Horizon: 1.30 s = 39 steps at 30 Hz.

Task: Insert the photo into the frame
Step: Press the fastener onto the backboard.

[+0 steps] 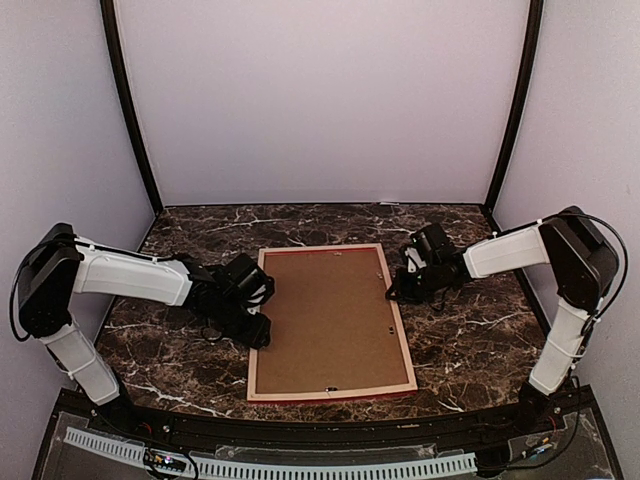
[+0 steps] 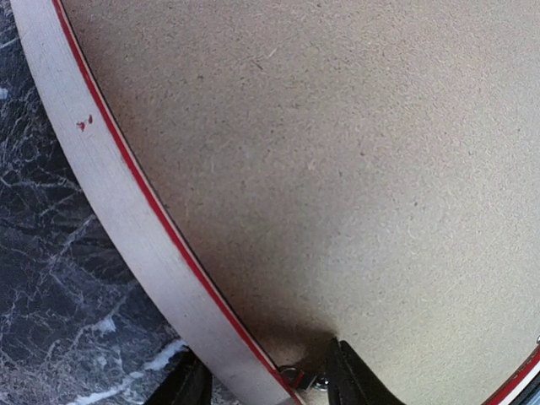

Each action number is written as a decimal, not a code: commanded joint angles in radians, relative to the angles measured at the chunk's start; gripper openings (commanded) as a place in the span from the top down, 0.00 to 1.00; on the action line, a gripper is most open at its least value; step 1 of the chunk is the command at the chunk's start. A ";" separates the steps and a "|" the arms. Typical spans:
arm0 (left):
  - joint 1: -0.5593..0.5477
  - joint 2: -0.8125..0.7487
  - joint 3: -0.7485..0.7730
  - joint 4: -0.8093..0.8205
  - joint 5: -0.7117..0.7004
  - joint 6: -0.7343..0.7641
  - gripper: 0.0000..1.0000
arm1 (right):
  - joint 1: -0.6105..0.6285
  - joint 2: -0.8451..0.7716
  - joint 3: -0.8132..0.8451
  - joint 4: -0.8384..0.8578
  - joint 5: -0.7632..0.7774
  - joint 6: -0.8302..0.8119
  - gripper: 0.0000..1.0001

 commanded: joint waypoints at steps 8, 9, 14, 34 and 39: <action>-0.006 0.044 -0.005 -0.042 0.030 -0.061 0.57 | -0.014 0.032 -0.051 -0.045 0.008 0.009 1.00; -0.006 0.044 -0.007 -0.043 0.039 -0.065 0.57 | -0.014 0.033 -0.051 -0.045 0.008 0.008 1.00; -0.005 0.035 -0.019 -0.084 0.080 -0.071 0.59 | -0.014 0.031 -0.053 -0.047 0.010 0.007 1.00; 0.074 -0.018 -0.032 -0.118 0.230 -0.040 0.63 | -0.014 0.038 -0.049 -0.046 0.008 0.007 1.00; 0.121 -0.055 -0.025 -0.076 0.254 -0.047 0.44 | -0.014 0.043 -0.040 -0.052 0.007 0.003 1.00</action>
